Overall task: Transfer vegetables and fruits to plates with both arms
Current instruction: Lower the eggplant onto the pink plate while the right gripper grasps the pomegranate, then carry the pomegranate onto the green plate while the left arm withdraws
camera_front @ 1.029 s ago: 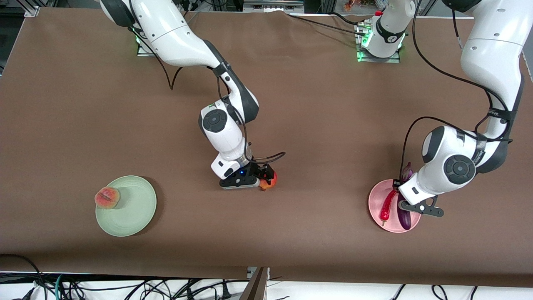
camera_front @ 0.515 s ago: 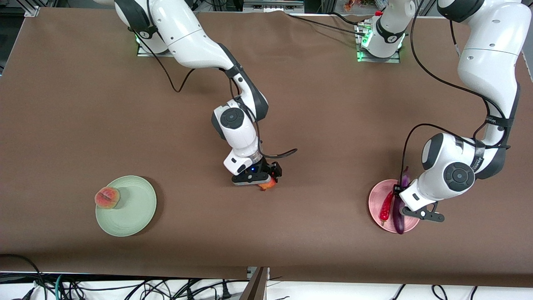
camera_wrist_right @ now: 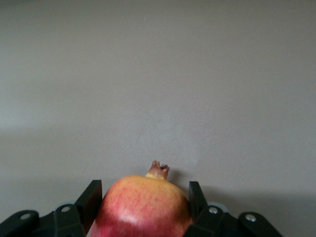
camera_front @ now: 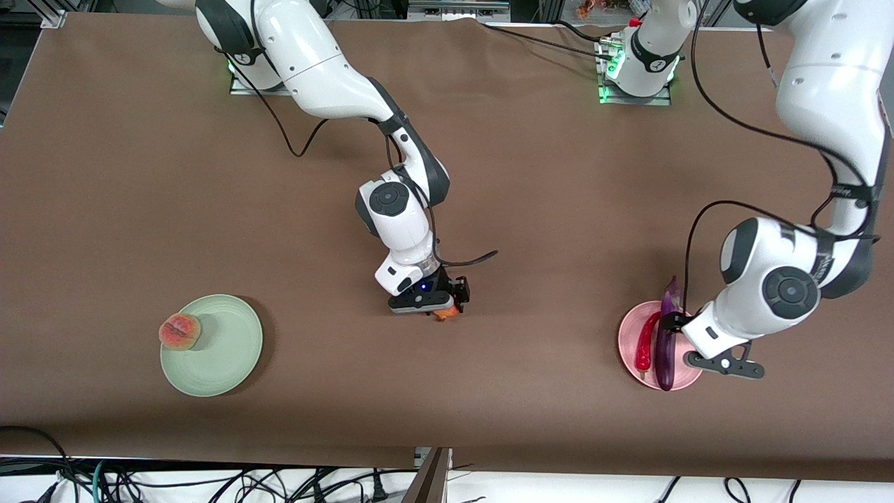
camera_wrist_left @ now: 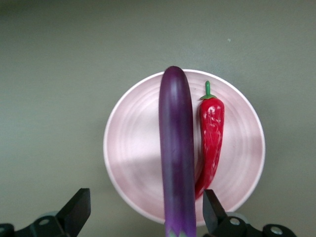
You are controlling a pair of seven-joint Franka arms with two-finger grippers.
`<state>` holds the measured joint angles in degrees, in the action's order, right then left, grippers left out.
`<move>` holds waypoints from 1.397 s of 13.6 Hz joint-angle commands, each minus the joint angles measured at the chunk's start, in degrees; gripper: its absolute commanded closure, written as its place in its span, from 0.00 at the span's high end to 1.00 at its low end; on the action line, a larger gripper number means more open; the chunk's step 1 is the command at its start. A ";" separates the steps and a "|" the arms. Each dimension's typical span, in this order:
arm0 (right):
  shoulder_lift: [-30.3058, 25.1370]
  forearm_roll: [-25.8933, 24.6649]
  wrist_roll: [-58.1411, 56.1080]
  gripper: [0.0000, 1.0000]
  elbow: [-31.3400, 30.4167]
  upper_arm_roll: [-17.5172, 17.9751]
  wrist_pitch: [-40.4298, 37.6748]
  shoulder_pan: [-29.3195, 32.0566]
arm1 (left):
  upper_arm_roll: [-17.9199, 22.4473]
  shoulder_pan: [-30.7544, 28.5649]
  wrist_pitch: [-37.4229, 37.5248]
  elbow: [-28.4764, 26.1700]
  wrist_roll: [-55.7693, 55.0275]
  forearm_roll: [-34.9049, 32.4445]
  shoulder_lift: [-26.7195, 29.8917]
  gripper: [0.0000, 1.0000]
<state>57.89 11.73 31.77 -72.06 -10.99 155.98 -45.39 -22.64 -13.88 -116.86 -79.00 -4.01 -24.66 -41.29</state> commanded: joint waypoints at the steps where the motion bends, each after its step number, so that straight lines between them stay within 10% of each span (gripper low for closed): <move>1: -1.02 -1.36 -0.73 0.23 1.92 -3.15 -5.55 0.30 | -0.21 -0.18 5.14 -1.42 0.67 -0.30 9.10 1.00; 10: -9.55 6.63 -48.57 0.23 5.27 -2.11 -33.70 23.12 | 0.74 -2.11 24.65 -0.98 0.67 17.69 28.18 1.00; 14: -9.12 9.10 -72.42 0.23 4.92 -2.11 -35.57 32.98 | 18.27 11.63 25.63 -6.07 1.37 22.98 35.40 1.00; 19: -6.84 11.21 -78.51 0.23 1.50 -2.02 -29.70 34.49 | 25.18 18.89 21.85 -18.74 1.63 23.25 43.14 1.00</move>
<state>50.48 21.54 -44.12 -68.80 -13.66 122.73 -10.69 0.39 3.41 -92.43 -91.57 -3.36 -2.84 -2.62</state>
